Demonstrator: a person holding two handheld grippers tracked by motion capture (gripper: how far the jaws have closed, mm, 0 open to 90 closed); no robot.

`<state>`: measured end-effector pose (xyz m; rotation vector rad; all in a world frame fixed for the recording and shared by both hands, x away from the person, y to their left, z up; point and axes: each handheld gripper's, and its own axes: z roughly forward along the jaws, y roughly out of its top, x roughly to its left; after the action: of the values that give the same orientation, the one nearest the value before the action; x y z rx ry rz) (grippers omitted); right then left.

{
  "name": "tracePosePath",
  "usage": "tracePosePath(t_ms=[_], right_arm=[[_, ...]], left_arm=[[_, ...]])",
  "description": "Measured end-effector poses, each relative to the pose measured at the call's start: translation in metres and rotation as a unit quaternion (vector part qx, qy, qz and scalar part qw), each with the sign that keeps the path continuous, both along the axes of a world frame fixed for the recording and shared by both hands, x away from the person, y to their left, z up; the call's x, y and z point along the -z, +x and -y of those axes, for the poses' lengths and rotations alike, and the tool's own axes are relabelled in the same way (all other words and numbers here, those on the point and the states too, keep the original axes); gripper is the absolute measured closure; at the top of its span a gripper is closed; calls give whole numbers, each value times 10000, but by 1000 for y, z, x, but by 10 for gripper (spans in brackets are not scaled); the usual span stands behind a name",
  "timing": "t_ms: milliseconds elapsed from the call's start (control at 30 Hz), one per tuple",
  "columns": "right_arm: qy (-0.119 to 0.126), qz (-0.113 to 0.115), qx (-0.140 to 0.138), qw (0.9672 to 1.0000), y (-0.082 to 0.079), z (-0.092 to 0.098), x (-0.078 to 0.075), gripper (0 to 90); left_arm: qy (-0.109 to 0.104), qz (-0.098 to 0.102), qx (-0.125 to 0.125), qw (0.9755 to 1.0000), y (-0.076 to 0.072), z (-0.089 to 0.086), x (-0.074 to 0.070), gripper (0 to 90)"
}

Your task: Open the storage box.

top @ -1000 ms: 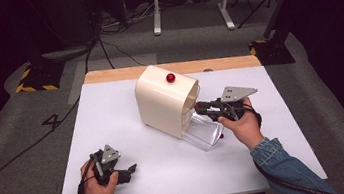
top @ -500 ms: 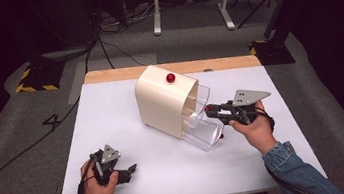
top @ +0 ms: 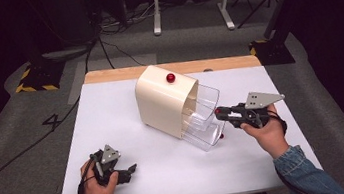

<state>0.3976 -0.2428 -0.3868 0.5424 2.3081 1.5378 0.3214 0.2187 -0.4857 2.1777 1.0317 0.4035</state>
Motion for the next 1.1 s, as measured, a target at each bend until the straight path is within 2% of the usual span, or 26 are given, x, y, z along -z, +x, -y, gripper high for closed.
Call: tracePosePath(t_ms=[333,567,633,833,1100], right_arm=[[-17,-14,-71,10000,-2,8,3,744],[8,-169,-45,9998,-3,13,12,735],[-4,-194,-4,9998,-3,13,13,672],[16,-250,120,9996,-4,20,17,585],[-32,-291,279,9992,-9,35,19,519]], left_arm=[[11,24,2,10000,0,0,0,160],[15,25,5,10000,0,0,0,160],[12,25,5,10000,0,0,0,160],[3,20,-4,10000,0,0,0,159],[3,19,-4,10000,0,0,0,159]])
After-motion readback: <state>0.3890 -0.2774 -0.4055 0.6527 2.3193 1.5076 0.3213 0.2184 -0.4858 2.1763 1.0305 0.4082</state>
